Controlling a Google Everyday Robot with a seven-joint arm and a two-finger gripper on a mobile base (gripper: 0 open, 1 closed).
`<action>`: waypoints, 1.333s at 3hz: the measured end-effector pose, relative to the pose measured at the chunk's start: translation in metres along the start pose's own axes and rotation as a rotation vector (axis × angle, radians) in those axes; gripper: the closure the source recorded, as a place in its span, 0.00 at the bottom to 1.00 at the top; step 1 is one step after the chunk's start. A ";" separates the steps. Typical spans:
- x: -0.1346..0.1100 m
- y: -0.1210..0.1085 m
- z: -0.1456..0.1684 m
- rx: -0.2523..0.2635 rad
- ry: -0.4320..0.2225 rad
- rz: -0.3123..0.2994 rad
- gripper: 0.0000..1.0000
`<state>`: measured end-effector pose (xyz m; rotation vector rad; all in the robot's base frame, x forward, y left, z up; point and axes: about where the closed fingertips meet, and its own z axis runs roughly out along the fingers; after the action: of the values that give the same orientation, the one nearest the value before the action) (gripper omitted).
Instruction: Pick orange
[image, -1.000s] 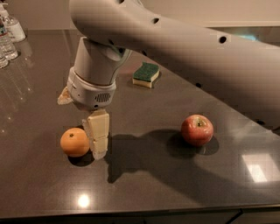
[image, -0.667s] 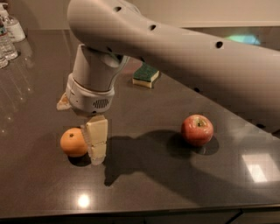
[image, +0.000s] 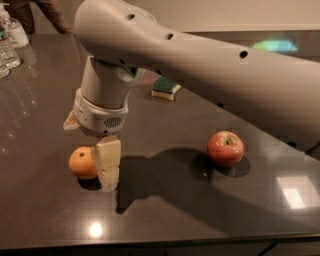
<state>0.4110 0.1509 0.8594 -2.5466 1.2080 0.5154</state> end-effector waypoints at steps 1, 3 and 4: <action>-0.002 0.001 0.003 -0.006 -0.002 -0.002 0.00; -0.009 -0.001 0.009 -0.012 -0.008 -0.001 0.41; -0.008 -0.001 0.008 -0.012 -0.010 0.012 0.64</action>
Offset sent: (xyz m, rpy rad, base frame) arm -0.0045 0.0122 -0.0058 0.0044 0.0183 0.0059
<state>0.4058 0.1599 0.8558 -2.5450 1.2212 0.5383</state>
